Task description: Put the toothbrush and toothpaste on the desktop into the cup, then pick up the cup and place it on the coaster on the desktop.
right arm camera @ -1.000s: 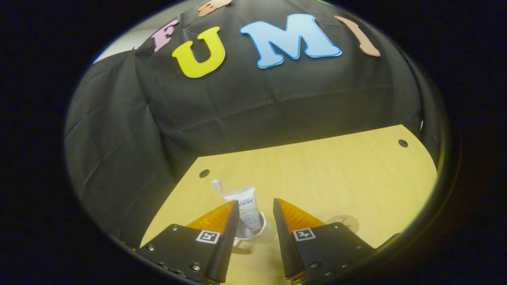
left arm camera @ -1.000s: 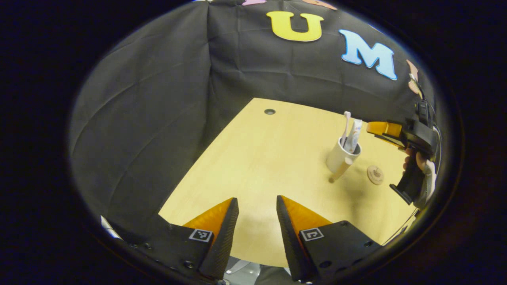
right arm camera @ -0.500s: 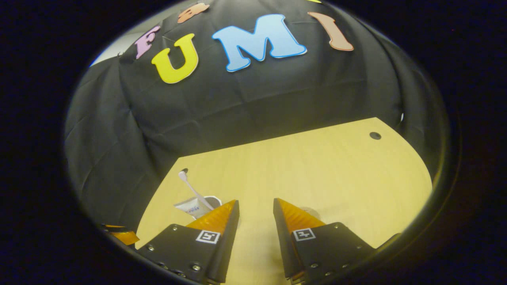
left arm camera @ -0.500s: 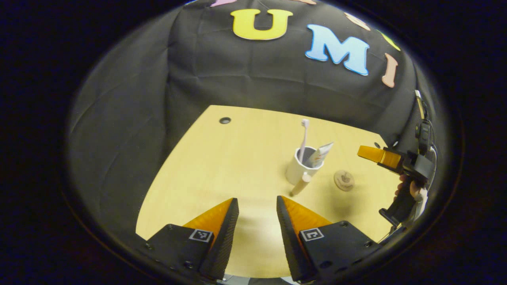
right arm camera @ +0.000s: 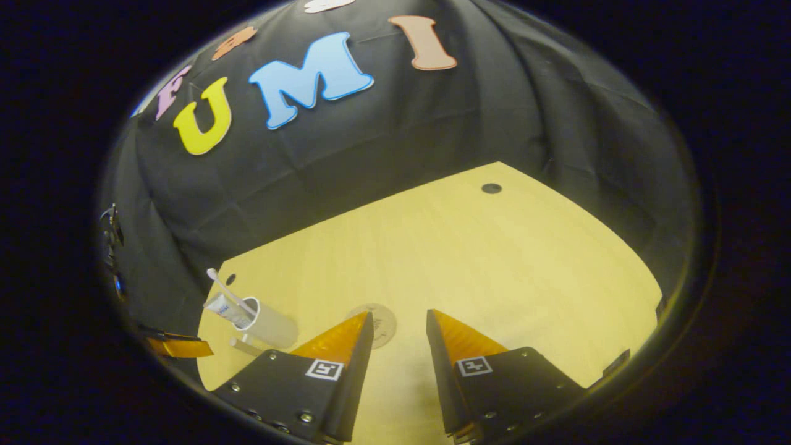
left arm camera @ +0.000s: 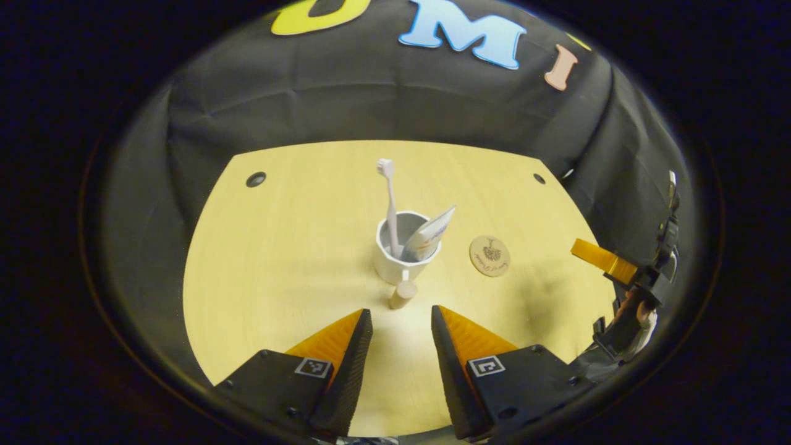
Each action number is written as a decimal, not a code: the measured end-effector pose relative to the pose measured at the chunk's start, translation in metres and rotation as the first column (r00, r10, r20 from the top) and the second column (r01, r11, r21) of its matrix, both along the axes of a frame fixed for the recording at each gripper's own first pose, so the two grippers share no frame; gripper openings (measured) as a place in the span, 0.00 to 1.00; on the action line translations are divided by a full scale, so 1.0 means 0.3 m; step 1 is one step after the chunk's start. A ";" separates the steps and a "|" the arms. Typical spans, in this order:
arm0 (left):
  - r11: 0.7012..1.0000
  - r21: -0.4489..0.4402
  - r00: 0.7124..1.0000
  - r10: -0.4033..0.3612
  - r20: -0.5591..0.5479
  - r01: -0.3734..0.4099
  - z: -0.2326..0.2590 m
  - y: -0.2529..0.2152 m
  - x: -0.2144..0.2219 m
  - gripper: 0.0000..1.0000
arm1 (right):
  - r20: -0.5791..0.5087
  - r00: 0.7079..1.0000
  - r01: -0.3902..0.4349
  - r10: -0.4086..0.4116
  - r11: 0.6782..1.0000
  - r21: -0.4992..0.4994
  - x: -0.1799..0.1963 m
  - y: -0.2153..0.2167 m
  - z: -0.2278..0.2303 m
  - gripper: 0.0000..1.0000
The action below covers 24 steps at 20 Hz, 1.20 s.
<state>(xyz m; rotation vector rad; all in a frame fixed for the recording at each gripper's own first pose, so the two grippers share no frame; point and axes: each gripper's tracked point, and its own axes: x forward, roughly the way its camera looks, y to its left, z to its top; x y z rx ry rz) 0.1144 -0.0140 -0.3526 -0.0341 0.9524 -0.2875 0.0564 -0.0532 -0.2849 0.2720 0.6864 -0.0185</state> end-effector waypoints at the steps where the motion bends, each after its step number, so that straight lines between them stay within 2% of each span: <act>1: 1.000 0.020 1.000 -0.013 -0.013 0.014 -0.023 -0.003 0.019 0.61 | -0.005 1.000 0.028 -0.028 1.000 -0.004 -0.019 -0.044 -0.005 0.52; 2: 0.999 0.037 0.999 -0.025 -0.023 0.026 -0.043 -0.009 0.036 0.66 | -0.012 0.999 0.053 -0.053 0.999 -0.007 -0.039 -0.080 -0.009 0.52; 8: 0.994 0.081 0.986 -0.054 -0.156 0.067 -0.109 -0.042 0.052 0.66 | -0.053 0.986 0.154 -0.155 0.988 -0.023 -0.155 -0.214 -0.055 0.52; 9: 0.993 0.093 0.986 -0.051 -0.161 0.067 -0.118 -0.041 0.064 0.61 | -0.063 0.985 0.161 -0.162 0.987 -0.025 -0.172 -0.222 -0.069 0.52; 10: 0.992 0.107 0.985 -0.051 -0.168 0.069 -0.120 -0.038 0.066 0.66 | -0.071 0.983 0.165 -0.166 0.986 -0.027 -0.181 -0.228 -0.080 0.52; 11: 0.990 0.117 0.982 -0.051 -0.180 0.073 -0.123 -0.039 0.066 0.66 | -0.080 0.982 0.169 -0.170 0.985 -0.026 -0.194 -0.229 -0.091 0.52; 12: 0.989 0.128 0.980 -0.050 -0.193 0.076 -0.125 -0.038 0.066 0.61 | -0.085 0.981 0.172 -0.173 0.985 -0.023 -0.198 -0.230 -0.095 0.52; 15: 0.986 0.150 0.973 -0.040 -0.229 0.076 -0.129 -0.019 0.069 0.61 | -0.091 0.980 0.177 -0.178 0.984 -0.019 -0.204 -0.232 -0.096 0.52; 16: 0.984 0.157 0.971 -0.040 -0.237 0.079 -0.128 -0.007 0.075 0.66 | -0.093 0.979 0.178 -0.179 0.984 -0.019 -0.205 -0.235 -0.097 0.52; 17: 0.983 0.164 0.968 -0.040 -0.248 0.083 -0.133 0.003 0.082 0.61 | -0.097 0.979 0.179 -0.180 0.984 -0.018 -0.206 -0.237 -0.099 0.52; 18: 0.981 0.172 0.964 -0.039 -0.264 0.087 -0.141 0.008 0.084 0.61 | -0.101 0.978 0.181 -0.182 0.983 -0.017 -0.205 -0.238 -0.099 0.52; 19: 0.980 0.180 0.961 -0.037 -0.274 0.089 -0.152 0.008 0.086 0.66 | -0.104 0.977 0.185 -0.186 0.983 -0.016 -0.209 -0.242 -0.103 0.52; 24: 0.973 0.200 0.950 -0.047 -0.310 0.114 -0.220 -0.004 0.123 0.66 | -0.126 0.970 0.208 -0.208 0.978 -0.010 -0.217 -0.255 -0.121 0.52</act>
